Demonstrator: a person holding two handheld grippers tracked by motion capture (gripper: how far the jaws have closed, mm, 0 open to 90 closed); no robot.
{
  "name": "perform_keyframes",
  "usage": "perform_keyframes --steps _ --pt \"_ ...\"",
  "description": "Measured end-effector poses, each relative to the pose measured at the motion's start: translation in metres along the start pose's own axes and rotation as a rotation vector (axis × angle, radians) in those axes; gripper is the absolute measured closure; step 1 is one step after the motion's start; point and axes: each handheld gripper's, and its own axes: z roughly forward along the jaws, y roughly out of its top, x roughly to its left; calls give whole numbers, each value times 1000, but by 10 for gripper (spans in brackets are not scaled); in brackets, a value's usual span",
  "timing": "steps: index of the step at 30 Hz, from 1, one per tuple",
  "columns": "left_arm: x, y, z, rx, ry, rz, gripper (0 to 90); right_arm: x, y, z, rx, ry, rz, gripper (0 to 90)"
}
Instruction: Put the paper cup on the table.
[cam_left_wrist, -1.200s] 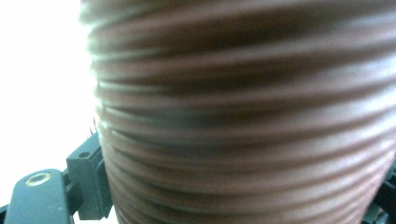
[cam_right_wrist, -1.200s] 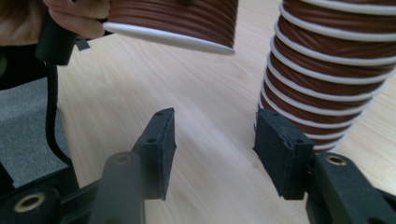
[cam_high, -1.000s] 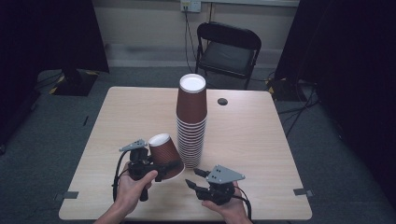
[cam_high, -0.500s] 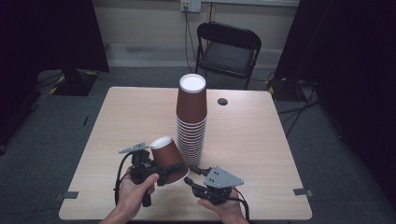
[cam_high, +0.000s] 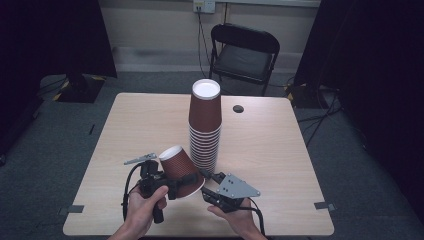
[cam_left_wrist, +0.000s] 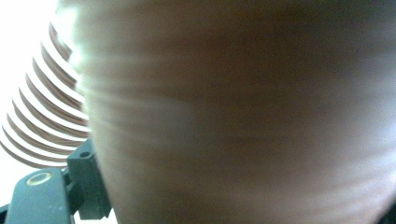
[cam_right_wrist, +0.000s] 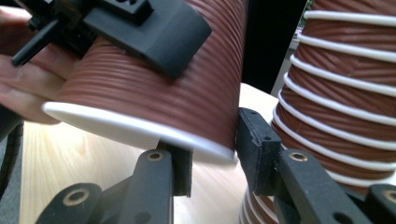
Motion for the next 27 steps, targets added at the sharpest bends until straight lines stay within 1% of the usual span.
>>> perform_keyframes --steps 1,2,4,5,6,8,9,11,12,14,16,17,18,19,21,23,25,26,27 --pt "-1 0 1 0 -21 -2 130 0 0 1 -5 -6 -4 677" --pt "-2 0 1 2 -16 9 130 1 1 2 -10 -6 -6 676" --pt "-3 0 1 3 -20 10 131 0 2 3 -18 -8 -11 679" --pt "-3 -1 2 4 -40 -1 132 -1 3 4 -33 -8 -16 683" --pt "-4 -1 2 8 -45 -1 132 0 4 4 -34 -8 -12 682" --pt "-4 -1 3 10 -41 1 131 0 5 6 -49 -10 -23 681" --pt "-4 -2 4 21 -44 -4 131 0 5 8 -47 -11 -22 684" --pt "-4 -2 4 19 -43 -3 131 0 4 10 -37 -17 -23 707" --pt "-4 -2 3 23 -40 9 130 0 4 11 -40 -18 -25 710" --pt "-4 -2 3 24 -41 9 126 1 3 11 -46 -25 -16 736" --pt "-3 -3 4 13 -53 -4 120 1 2 11 -46 -31 -24 763" --pt "-2 -3 4 11 -60 9 118 1 3 11 -46 -35 -24 778" --pt "-2 -3 4 11 -60 9 116 1 3 11 -46 -35 -24 778" --pt "-3 -4 4 0 -64 5 113 0 3 10 -52 -43 -30 789" --pt "-4 -4 5 -12 -72 25 111 0 4 9 -57 -49 -36 793" --pt "-4 -4 4 -12 -71 23 111 1 4 8 -56 -51 -38 795" --pt "-3 -1 2 -13 -58 44 107 0 5 7 -52 -42 -30 816" --pt "-3 -1 2 -13 -58 44 107 0 5 7 -52 -42 -30 816" --pt "-2 2 1 2 -71 50 105 -1 4 7 -58 -39 -27 824"
